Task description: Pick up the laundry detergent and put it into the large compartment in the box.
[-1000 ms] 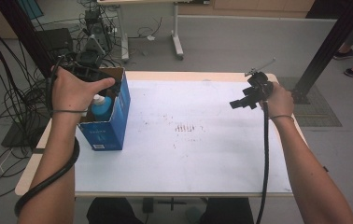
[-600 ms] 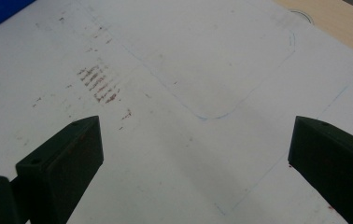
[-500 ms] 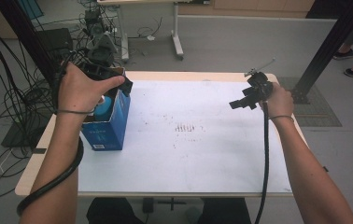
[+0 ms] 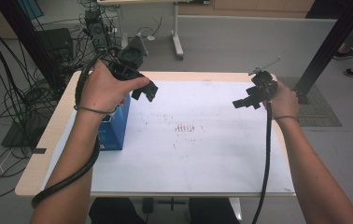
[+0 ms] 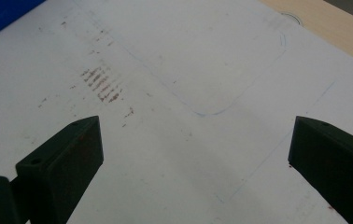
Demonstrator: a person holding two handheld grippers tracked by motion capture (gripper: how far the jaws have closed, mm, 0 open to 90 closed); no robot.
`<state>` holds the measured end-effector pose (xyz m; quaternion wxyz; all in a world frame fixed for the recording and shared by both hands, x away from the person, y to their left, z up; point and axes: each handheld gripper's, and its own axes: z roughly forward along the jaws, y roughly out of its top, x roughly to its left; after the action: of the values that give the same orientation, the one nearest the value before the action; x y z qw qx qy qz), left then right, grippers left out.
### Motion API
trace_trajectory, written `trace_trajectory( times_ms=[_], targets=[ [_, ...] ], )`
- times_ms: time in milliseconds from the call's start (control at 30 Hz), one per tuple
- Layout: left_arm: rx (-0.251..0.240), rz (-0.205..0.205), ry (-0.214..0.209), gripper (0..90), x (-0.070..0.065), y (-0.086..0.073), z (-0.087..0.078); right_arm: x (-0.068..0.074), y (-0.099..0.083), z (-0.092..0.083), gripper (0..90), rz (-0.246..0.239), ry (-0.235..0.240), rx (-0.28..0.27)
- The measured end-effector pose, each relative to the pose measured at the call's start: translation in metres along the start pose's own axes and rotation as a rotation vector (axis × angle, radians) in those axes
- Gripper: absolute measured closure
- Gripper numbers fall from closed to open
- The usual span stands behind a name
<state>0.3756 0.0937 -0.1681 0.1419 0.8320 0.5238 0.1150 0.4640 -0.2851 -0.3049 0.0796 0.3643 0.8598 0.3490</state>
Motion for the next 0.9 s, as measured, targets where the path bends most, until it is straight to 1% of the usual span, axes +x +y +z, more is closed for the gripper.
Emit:
trace_trajectory(
  times_ms=[167, 367, 567, 700, 900],
  targets=[
    [0.007, 0.028, -0.025, 7.6, -0.016, 0.001, 0.007, 0.003, 0.000, -0.002, 3.2, -0.003, 0.001, 0.005],
    [0.034, 0.058, -0.054, 7.7, -0.035, -0.002, 0.025, 0.005, -0.001, -0.002, 3.1, -0.007, 0.003, 0.013],
    [0.059, 0.061, -0.076, 7.8, -0.042, -0.006, 0.047, 0.004, -0.003, -0.003, 3.1, -0.006, 0.002, 0.015],
    [0.080, 0.062, -0.092, 7.9, -0.045, -0.009, 0.062, 0.002, -0.004, -0.004, 3.2, -0.003, -0.003, 0.019],
    [0.095, 0.061, -0.119, 8.0, -0.051, -0.013, 0.087, 0.001, -0.005, -0.004, 3.1, 0.000, -0.004, 0.017]
  ],
)
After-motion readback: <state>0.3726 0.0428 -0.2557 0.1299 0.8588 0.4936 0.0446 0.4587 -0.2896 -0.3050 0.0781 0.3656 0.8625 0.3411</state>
